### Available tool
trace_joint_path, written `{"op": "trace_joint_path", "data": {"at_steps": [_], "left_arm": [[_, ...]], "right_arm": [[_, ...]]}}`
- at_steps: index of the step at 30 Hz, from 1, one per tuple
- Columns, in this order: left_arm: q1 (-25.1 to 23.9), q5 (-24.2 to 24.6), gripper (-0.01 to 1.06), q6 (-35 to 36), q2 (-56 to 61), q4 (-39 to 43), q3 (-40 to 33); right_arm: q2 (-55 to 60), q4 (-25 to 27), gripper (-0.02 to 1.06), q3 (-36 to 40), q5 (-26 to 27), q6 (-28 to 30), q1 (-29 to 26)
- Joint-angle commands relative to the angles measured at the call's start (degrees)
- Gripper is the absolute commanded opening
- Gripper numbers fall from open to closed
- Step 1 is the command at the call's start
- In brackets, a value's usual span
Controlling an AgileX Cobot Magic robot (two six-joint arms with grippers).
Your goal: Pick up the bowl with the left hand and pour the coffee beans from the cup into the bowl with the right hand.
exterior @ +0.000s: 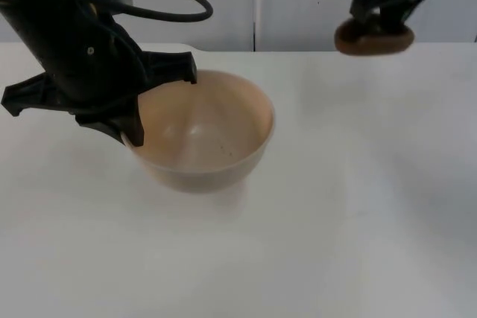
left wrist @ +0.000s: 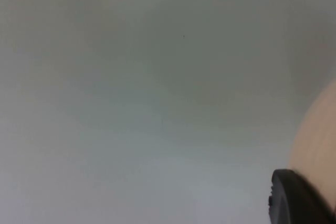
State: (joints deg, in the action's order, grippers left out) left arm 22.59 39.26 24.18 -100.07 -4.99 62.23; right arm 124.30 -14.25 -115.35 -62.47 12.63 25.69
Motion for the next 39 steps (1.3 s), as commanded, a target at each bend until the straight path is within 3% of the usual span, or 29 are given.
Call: {"op": "trace_joint_path", "data": {"at_steps": [1, 10, 20, 25, 26, 30, 39], "left_arm": [[0.2, -0.5, 0.00, 0.3, 0.2, -0.9, 0.2], [0.2, -0.5, 0.00, 0.3, 0.2, -1.1, 0.2], [0.2, -0.5, 0.00, 0.3, 0.2, -1.4, 0.2], [0.2, -0.5, 0.00, 0.3, 0.2, -1.6, 0.2], [0.2, -0.5, 0.00, 0.3, 0.2, -1.6, 0.2], [0.2, -0.5, 0.00, 0.3, 0.2, -1.6, 0.2], [0.2, -0.7, 0.00, 0.3, 0.2, -2.0, 0.2]], "right_arm": [[-2.8, -2.4, 0.00, -0.4, -2.0, -0.6, 2.9], [-6.0, -5.8, 0.00, -0.4, -4.2, -2.9, 11.2], [-6.0, -15.5, 0.00, -0.4, -4.6, -7.7, 19.7], [-6.0, -26.0, 0.00, -0.4, -3.6, -12.1, 23.8], [-6.0, -26.0, 0.00, -0.4, -3.6, -12.1, 23.8], [-6.0, -36.8, 0.00, -0.4, -2.8, -15.1, 27.1], [-6.0, -44.6, 0.00, -0.4, -2.0, -16.0, 29.8]]}}
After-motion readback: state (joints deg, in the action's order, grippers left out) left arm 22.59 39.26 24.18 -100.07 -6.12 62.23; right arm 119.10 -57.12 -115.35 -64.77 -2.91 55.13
